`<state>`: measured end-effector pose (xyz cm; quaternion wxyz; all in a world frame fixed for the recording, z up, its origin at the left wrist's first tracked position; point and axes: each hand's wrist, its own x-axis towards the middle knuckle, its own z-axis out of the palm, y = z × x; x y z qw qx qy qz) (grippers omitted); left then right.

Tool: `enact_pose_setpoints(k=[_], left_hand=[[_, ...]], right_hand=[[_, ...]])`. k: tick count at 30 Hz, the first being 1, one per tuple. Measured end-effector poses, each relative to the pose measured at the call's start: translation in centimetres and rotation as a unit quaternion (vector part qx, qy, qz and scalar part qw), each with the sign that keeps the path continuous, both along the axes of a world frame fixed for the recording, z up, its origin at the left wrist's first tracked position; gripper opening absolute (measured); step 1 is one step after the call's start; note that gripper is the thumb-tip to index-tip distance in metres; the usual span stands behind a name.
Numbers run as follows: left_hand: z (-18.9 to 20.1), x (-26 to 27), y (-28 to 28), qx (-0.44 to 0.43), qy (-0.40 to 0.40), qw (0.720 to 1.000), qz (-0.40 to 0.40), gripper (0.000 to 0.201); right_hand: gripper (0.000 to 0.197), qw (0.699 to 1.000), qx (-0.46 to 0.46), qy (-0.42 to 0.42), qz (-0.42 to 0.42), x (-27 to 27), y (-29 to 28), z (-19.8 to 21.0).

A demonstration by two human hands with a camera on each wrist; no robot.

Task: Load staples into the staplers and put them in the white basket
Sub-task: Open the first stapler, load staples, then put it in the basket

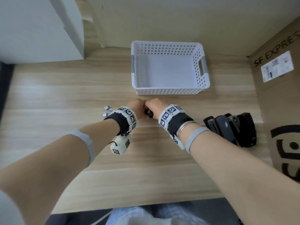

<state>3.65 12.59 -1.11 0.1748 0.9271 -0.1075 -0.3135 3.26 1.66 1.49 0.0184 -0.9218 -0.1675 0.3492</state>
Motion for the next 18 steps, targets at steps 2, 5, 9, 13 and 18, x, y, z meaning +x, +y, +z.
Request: enact_pose_setpoints(k=[2,5,9,13,18], left_hand=[[-0.6,-0.1,0.4,0.004,-0.012,1.000,-0.007,0.042],[-0.8,0.0,0.7,-0.007,-0.019,1.000,-0.019,0.038],[-0.3,0.5,0.8,-0.005,-0.009,0.999,-0.044,0.036],[0.0,0.7,0.8,0.004,-0.001,0.999,-0.049,0.045],[-0.2,0.8,0.8,0.004,-0.009,0.998,-0.065,0.045]], right_hand=[[0.032,1.000,0.014,-0.016,0.007,0.0,0.3,-0.5],[0.029,0.998,0.050,-0.038,-0.022,-0.2,0.1,-0.3],[0.017,0.994,0.071,-0.057,-0.055,0.1,-1.4,1.5],[0.017,0.994,0.047,-0.065,-0.077,0.3,-3.9,4.4],[0.028,0.989,-0.002,-0.073,-0.130,-0.2,-7.1,5.4]])
